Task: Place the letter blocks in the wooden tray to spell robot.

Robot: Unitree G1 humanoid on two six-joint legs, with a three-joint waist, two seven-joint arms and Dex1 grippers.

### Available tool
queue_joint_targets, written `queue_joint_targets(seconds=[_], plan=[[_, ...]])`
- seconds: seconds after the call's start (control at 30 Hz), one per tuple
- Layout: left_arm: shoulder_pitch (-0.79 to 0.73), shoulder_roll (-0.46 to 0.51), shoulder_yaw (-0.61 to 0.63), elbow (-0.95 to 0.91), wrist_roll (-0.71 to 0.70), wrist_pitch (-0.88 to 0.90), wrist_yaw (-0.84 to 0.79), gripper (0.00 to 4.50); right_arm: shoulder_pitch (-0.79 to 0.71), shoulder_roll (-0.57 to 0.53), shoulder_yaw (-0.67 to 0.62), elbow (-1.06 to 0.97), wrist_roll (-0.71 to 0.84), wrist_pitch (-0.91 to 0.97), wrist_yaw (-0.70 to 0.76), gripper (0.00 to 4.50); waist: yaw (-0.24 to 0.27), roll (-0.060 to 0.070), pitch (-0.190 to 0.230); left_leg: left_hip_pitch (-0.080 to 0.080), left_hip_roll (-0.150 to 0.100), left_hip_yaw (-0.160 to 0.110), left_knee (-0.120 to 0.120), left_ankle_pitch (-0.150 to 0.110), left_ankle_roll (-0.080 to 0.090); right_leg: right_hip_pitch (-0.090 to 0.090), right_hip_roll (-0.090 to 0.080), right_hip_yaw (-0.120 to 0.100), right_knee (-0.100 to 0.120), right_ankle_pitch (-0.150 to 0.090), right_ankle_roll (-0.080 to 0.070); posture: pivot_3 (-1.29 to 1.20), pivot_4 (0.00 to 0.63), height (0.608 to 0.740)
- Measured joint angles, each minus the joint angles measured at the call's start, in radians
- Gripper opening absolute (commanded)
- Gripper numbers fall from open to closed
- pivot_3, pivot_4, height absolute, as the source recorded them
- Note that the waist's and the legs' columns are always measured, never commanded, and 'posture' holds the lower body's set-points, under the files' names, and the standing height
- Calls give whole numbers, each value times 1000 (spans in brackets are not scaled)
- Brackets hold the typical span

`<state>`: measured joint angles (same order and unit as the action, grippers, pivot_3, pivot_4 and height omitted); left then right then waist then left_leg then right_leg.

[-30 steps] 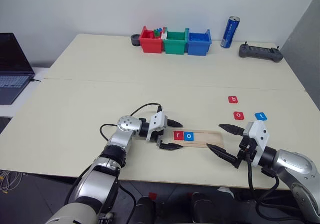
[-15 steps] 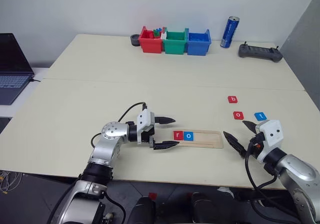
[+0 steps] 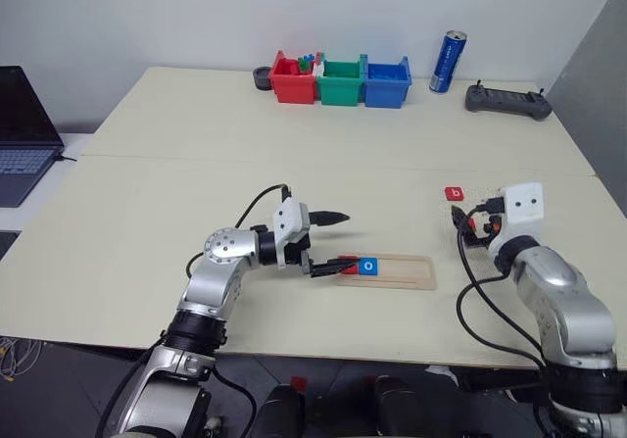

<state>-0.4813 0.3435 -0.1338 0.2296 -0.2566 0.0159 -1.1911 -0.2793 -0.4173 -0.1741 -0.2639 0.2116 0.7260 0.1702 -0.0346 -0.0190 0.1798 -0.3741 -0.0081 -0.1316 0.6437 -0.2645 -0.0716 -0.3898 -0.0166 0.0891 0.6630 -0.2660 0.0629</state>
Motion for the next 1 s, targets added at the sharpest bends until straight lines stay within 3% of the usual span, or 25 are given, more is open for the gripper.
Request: queue_joint_targets(seconds=[0.5, 1.0], plan=[[10, -19, -11, 4, -13, -2, 7, 4466, -329, 7, 106, 651, -111, -187, 52, 4500, -22, 1, 0, 0, 0, 0, 0, 0, 0, -1, 0, 0, 0, 0, 0, 0, 150, 740], [18, -12, -10, 4, -13, -4, 42, 4466, -489, 51, 85, 945, -112, -324, 38, 4500, -31, 1, 0, 0, 0, 0, 0, 0, 0, -1, 0, 0, 1, 0, 0, 0, 150, 740]])
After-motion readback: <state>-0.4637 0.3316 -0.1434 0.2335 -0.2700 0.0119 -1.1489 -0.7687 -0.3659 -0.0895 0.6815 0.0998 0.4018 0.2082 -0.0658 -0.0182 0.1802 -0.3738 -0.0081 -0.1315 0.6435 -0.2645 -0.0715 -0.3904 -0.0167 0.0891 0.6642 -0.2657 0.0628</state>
